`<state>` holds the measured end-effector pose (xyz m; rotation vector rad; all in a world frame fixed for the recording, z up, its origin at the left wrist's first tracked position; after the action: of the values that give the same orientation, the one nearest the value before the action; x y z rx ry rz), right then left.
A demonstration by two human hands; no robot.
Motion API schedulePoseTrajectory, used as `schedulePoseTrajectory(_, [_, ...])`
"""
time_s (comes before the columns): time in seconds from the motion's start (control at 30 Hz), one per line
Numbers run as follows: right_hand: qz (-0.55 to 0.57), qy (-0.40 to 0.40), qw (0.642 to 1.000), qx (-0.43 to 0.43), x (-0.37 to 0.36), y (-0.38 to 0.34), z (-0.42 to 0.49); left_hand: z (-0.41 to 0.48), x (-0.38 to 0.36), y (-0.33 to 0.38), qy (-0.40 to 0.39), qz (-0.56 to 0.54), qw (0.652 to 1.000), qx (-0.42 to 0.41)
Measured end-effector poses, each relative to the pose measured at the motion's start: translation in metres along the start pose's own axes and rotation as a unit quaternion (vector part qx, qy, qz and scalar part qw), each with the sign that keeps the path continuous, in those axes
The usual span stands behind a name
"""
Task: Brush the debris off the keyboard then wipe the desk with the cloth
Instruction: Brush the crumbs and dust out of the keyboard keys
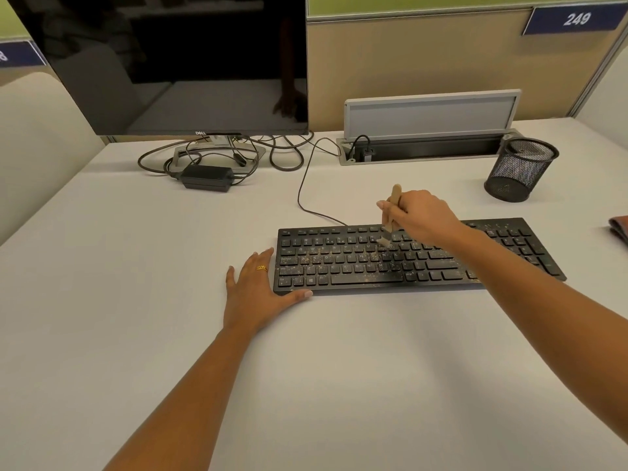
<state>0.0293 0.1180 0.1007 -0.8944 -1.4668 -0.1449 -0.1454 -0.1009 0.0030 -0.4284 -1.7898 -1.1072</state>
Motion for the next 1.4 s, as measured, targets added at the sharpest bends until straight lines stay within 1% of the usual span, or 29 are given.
schedulePoseTrajectory(0.13, [0.047, 0.059, 0.997, -0.006, -0.003, -0.002, 0.003, 0.001, 0.0, 0.0, -0.001, 0.004, 1.0, 0.003])
schedulePoseTrajectory(0.17, [0.048, 0.061, 0.997, -0.01, -0.006, -0.002, 0.003, 0.001, 0.0, 0.0, -0.001, 0.004, 1.0, 0.003])
schedulePoseTrajectory(0.27, [0.038, 0.03, 0.999, -0.014, -0.011, -0.003, 0.001, 0.0, 0.0, 0.0, -0.003, 0.003, 1.0, 0.002])
schedulePoseTrajectory(0.33, [0.051, 0.014, 0.999, -0.011, -0.008, -0.006, 0.002, 0.0, 0.001, 0.001, -0.003, 0.0, 1.0, 0.001])
schedulePoseTrajectory(0.43, [0.088, 0.034, 0.996, -0.003, -0.008, -0.007, 0.004, -0.001, 0.001, 0.001, -0.004, 0.003, 1.0, 0.004])
schedulePoseTrajectory(0.53, [0.082, 0.053, 0.995, -0.001, -0.013, -0.005, 0.004, 0.0, 0.001, 0.001, -0.007, 0.005, 1.0, 0.004])
schedulePoseTrajectory(0.7, [0.067, 0.022, 0.998, 0.0, -0.013, -0.006, 0.005, 0.0, 0.002, 0.001, -0.01, 0.01, 1.0, 0.005])
schedulePoseTrajectory(0.83, [0.071, 0.046, 0.996, 0.018, -0.009, -0.009, 0.006, 0.0, 0.001, 0.001, -0.015, 0.01, 1.0, 0.006])
schedulePoseTrajectory(0.93, [0.078, 0.005, 0.996, 0.033, -0.012, -0.007, 0.007, -0.001, 0.001, 0.001, -0.014, 0.012, 1.0, 0.005])
schedulePoseTrajectory(1.0, [0.04, -0.023, 0.998, 0.04, -0.011, -0.004, 0.005, -0.001, 0.002, 0.002, -0.014, 0.008, 1.0, 0.003])
schedulePoseTrajectory(1.1, [-0.064, -0.051, 0.996, 0.038, -0.004, -0.002, 0.0, -0.001, 0.002, 0.002, -0.015, 0.009, 1.0, 0.004])
schedulePoseTrajectory(1.17, [-0.123, -0.055, 0.99, 0.034, 0.0, -0.002, -0.001, -0.001, 0.002, 0.002, -0.015, 0.01, 1.0, 0.005])
schedulePoseTrajectory(1.23, [-0.142, -0.046, 0.988, 0.032, 0.003, -0.002, 0.0, -0.001, 0.002, 0.002, -0.016, 0.012, 1.0, 0.005])
schedulePoseTrajectory(1.27, [-0.13, -0.037, 0.99, 0.036, 0.003, -0.003, 0.0, 0.0, 0.002, 0.002, -0.017, 0.013, 1.0, 0.005])
schedulePoseTrajectory(1.33, [-0.068, -0.02, 0.996, 0.051, 0.002, -0.005, -0.001, -0.001, 0.002, 0.001, -0.018, 0.012, 1.0, 0.005])
schedulePoseTrajectory(1.4, [-0.029, -0.02, 0.998, 0.057, 0.0, -0.008, -0.002, -0.001, 0.002, 0.001, -0.017, 0.011, 1.0, 0.005])
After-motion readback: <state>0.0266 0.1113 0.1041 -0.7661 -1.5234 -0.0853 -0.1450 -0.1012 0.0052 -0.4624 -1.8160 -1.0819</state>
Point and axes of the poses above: each hand's wrist, its own z-axis towards the middle knuckle, its own x-axis out of the back of the hand, y = z × x, the point moved 1 cm from there along z, towards the middle knuckle, and after that the axes turned 14 degrees about -y, right-handed, at the moved point
